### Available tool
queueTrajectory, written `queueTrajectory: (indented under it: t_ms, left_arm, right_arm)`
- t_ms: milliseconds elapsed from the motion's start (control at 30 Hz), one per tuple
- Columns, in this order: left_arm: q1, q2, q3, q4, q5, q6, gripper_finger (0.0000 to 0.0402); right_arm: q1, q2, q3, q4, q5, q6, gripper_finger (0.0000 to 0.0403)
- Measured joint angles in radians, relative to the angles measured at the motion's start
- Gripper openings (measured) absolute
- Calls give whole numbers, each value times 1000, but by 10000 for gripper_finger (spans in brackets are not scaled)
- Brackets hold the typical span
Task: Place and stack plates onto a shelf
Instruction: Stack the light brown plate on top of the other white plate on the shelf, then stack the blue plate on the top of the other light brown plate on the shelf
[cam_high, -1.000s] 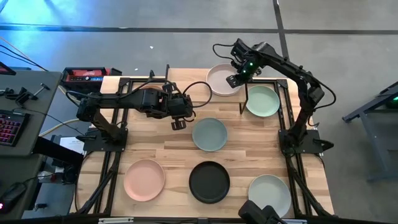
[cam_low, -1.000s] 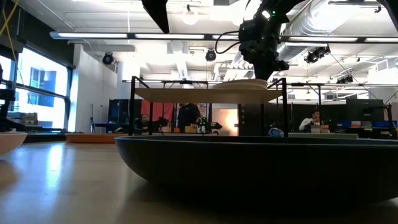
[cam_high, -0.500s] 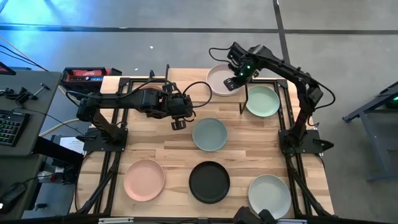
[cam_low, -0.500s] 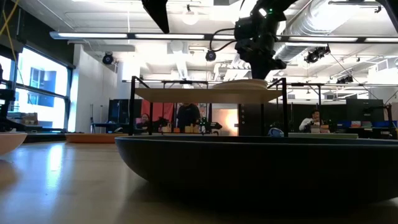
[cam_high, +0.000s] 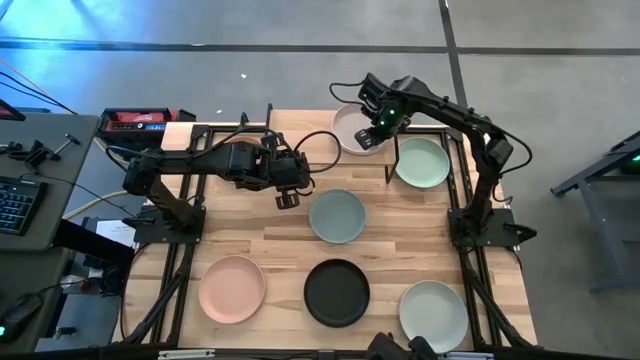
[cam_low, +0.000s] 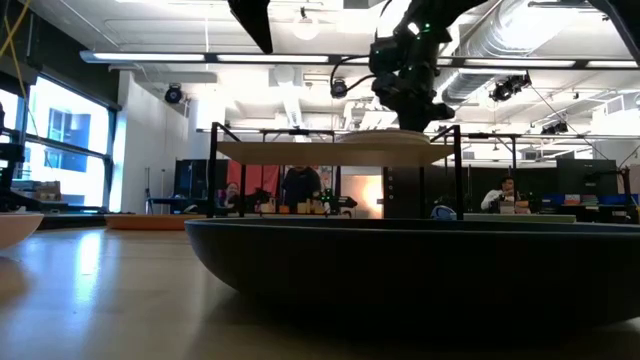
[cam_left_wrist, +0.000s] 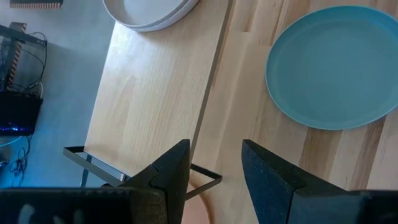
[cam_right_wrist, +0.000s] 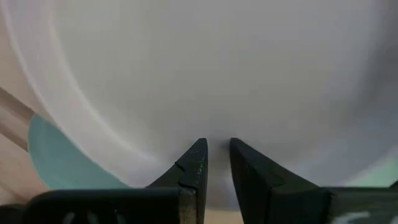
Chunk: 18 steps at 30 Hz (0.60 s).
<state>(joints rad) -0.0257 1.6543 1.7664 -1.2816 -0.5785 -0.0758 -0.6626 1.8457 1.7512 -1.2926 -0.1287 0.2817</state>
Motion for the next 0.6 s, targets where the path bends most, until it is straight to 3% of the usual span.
queueTrajectory:
  t_ms: [467, 600]
  left_arm:
    - [0, 0, 0, -1, 1, -13, 133]
    - [0, 0, 0, -12, 9, -77, 133]
  right_arm:
    - [2, -59, 4, -1, 16, -22, 60]
    - [16, -88, 4, -3, -34, -46, 60]
